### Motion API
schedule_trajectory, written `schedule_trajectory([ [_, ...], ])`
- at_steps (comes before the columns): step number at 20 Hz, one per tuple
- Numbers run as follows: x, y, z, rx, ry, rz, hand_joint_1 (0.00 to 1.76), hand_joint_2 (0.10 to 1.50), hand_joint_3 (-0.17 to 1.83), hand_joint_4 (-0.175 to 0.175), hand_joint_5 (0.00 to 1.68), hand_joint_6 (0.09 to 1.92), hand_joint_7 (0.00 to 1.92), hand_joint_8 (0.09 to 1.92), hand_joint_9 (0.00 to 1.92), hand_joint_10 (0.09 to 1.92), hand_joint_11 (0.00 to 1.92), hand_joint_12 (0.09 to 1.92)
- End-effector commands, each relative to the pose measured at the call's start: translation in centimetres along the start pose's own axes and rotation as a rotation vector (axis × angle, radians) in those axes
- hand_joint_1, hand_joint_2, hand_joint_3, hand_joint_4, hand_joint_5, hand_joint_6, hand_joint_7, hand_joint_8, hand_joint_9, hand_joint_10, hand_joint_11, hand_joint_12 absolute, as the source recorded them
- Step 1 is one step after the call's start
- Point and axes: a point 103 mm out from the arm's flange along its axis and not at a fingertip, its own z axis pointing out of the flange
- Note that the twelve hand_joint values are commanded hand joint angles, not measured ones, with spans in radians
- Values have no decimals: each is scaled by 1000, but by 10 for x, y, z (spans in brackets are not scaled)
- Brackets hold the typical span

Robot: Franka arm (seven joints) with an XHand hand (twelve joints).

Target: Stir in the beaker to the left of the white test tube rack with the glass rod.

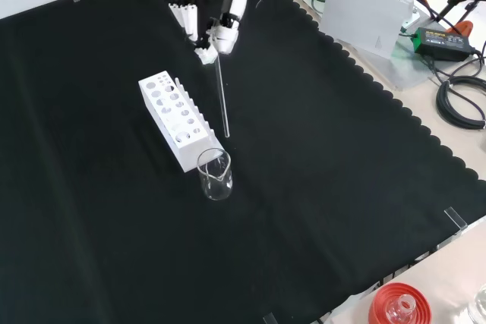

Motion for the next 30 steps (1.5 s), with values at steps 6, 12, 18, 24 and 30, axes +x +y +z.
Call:
schedule_trajectory([
  [6,-9,30,13,45,22,13,1304,1093,-100,-175,1112,512,1199,956,1739,615,1604,758],
  [12,-17,47,28,54,27,15,1304,1093,-103,-175,1114,510,1199,955,1739,613,1603,760],
  [18,-30,50,37,81,34,20,1304,1094,-106,-175,1115,508,1200,954,1740,613,1603,761],
  [24,-44,51,49,112,58,33,1304,1096,-109,-175,1116,507,1201,953,1740,612,1603,762],
  [30,-46,49,65,139,67,33,1304,1097,-112,-175,1116,506,1202,951,1740,612,1603,763],
])
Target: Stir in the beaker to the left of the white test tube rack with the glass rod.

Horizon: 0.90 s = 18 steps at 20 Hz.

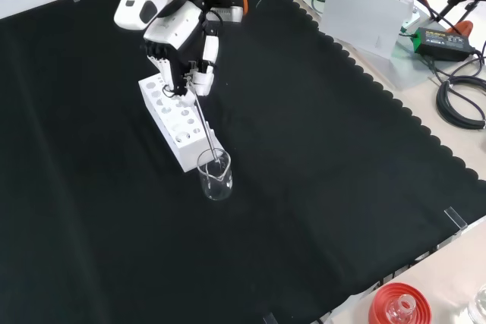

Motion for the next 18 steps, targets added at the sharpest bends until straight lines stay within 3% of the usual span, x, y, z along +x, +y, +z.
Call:
schedule_trajectory([
  [1,-2,-1,12,21,7,0,1304,1097,-113,-175,1116,506,1202,951,1740,611,1603,763],
  [10,20,1,30,54,10,-23,1304,1099,-118,-175,1117,505,1204,948,1740,611,1602,765],
  [18,29,15,28,49,20,-32,1305,1101,-123,-175,1118,504,1205,946,1740,611,1602,767],
])
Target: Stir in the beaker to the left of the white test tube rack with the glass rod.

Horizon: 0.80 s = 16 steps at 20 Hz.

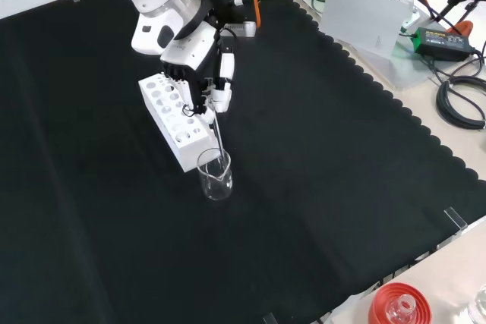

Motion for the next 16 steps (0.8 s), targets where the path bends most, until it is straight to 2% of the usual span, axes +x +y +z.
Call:
schedule_trajectory([
  [1,4,11,-2,-3,-3,1,1305,1101,-124,-175,1118,504,1206,946,1740,611,1602,767],
  [9,3,23,-9,-19,13,10,1305,1103,-130,-175,1119,504,1207,944,1740,611,1601,769],
  [16,-23,32,-20,-31,36,35,1305,1106,-135,-175,1120,503,1208,943,1740,611,1601,770],
])
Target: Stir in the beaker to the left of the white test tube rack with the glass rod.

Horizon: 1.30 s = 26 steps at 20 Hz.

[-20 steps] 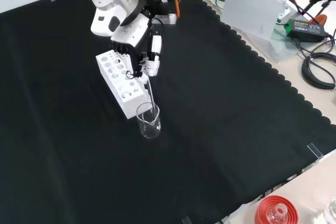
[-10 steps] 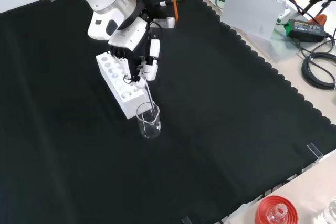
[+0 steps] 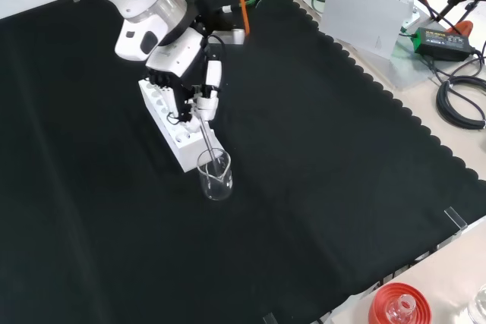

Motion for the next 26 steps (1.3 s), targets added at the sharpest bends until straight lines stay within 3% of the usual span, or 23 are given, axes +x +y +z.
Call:
schedule_trajectory([
  [1,-24,3,-7,-11,21,29,1305,1106,-136,-175,1120,503,1208,943,1740,611,1601,771],
  [14,-64,-20,-7,0,61,83,1305,1110,-146,-175,1120,504,1208,943,1740,611,1600,773],
  [21,-50,-30,2,15,55,57,1305,1113,-152,-175,1120,504,1209,943,1740,611,1600,774],
  [26,-28,-32,9,27,50,34,1305,1115,-155,-175,1121,504,1209,943,1740,611,1600,775],
])
